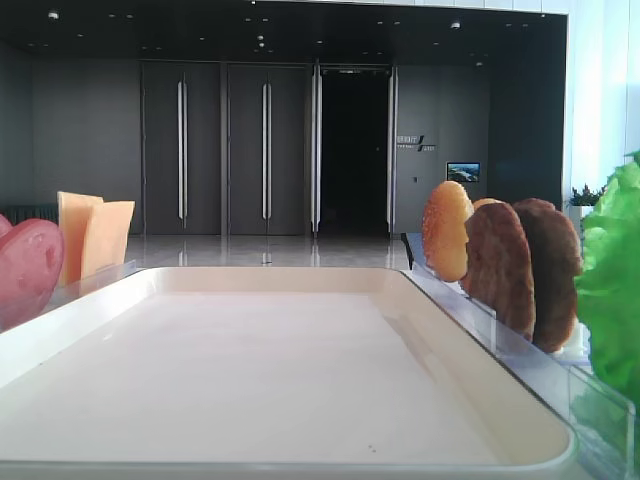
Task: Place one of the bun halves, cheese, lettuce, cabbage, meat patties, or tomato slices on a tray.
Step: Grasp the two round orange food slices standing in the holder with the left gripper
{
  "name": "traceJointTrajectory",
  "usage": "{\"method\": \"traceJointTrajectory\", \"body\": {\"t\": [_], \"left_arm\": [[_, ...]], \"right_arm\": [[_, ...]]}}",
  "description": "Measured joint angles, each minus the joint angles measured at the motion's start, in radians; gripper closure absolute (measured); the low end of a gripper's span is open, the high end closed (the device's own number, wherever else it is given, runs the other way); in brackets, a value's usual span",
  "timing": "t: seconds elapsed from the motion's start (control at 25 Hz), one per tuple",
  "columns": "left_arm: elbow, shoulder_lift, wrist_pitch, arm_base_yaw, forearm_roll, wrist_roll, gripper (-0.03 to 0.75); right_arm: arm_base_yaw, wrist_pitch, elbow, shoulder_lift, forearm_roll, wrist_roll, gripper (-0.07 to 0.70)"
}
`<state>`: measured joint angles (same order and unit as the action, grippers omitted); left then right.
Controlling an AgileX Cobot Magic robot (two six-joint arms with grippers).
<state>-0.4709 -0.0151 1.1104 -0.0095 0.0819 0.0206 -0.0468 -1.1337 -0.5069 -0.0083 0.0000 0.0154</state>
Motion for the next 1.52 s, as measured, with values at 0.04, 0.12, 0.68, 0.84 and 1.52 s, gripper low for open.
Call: {"method": "traceJointTrajectory", "body": {"t": [0.04,0.12,0.68,0.84,1.52], "left_arm": [[0.0,0.0,0.0,0.0,0.0,0.0,0.451],[0.0,0.0,0.0,0.0,0.0,0.0,0.451],[-0.057,0.106,0.026,0.0,0.013,0.082,0.428],[-0.117,0.334,0.055,0.0,0.017,0.116,0.423],[-0.346,0.965,0.024,-0.001,-0.022,0.133,0.37]], "right_arm": [[0.0,0.0,0.0,0.0,0.0,0.0,0.244],[0.0,0.0,0.0,0.0,0.0,0.0,0.244],[0.0,0.0,0.0,0.0,0.0,0.0,0.244],[0.0,0.0,0.0,0.0,0.0,0.0,0.244],[0.0,0.0,0.0,0.0,0.0,0.0,0.244]]}}
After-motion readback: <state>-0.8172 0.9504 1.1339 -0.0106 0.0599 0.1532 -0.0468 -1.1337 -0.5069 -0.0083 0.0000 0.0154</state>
